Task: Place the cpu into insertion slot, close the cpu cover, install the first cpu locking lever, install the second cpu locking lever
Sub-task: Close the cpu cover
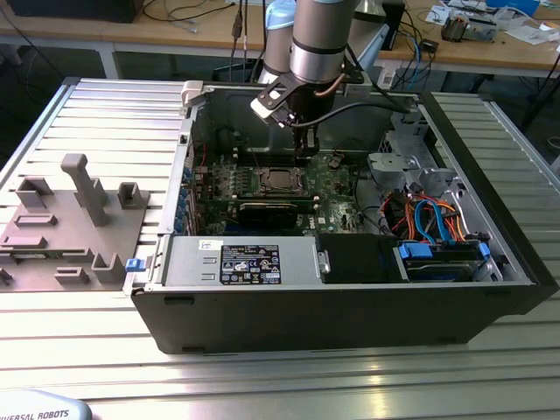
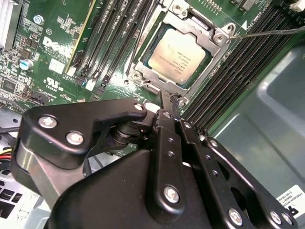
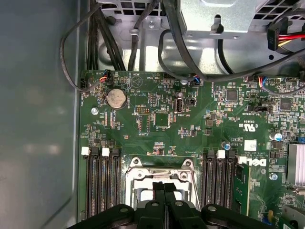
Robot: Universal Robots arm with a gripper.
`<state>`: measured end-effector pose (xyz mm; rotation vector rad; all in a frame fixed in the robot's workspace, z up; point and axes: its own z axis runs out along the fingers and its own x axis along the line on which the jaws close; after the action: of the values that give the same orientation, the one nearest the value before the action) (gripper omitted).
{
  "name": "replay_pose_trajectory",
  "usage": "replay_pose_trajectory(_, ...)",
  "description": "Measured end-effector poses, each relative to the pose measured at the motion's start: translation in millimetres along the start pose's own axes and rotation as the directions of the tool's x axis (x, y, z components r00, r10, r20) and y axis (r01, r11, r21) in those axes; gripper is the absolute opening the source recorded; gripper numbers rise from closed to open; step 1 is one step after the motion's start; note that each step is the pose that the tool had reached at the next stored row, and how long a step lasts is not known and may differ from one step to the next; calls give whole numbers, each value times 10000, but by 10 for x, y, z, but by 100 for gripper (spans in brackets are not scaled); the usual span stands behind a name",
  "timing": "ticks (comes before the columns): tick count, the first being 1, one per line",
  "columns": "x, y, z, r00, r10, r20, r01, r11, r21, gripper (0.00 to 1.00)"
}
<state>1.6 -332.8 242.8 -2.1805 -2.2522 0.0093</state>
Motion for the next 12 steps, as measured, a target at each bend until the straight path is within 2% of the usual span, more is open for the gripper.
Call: replay_pose_trajectory(12, 1, -24, 6, 10000, 0, -1, 0, 10000, 0, 11)
